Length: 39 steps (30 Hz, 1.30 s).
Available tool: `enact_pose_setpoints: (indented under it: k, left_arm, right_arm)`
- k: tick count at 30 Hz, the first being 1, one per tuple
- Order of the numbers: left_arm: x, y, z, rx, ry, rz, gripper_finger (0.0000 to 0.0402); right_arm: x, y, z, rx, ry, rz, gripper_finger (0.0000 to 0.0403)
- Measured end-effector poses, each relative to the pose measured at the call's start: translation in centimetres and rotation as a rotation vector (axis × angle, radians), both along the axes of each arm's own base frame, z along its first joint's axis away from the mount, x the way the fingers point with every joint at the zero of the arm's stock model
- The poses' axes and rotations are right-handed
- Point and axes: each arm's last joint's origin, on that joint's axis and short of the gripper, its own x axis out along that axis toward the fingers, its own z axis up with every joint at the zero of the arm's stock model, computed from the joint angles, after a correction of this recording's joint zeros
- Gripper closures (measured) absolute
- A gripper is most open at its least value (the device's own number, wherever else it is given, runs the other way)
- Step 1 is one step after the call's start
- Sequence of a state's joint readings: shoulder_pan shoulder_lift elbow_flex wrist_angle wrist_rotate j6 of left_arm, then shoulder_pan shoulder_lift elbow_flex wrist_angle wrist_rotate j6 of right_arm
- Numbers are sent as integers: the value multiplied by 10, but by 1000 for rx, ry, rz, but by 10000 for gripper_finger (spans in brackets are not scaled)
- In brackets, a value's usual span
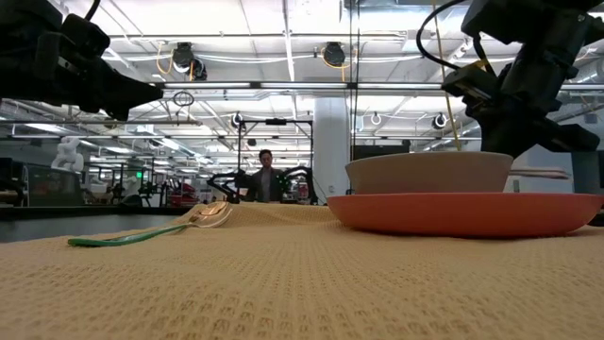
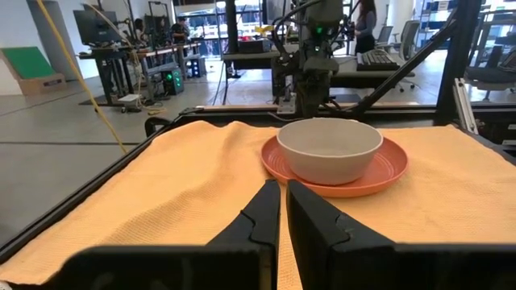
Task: Set table place
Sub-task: Put the fork to the right of the plate on the napkin
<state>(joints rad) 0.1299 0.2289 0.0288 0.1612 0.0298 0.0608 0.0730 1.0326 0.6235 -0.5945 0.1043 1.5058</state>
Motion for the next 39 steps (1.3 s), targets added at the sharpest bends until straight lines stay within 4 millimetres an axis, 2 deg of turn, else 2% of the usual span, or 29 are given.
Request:
enact_pose_setpoints:
  k: [27,39]
  left_arm:
    - [0,-1,0,4,-1,-24,371]
    - [0,-1,0,5,-1,-25,371]
  right_arm:
    - [10,-4,-23,-24,157,10,399]
    - [9,-10,-25,-17,180,30,399]
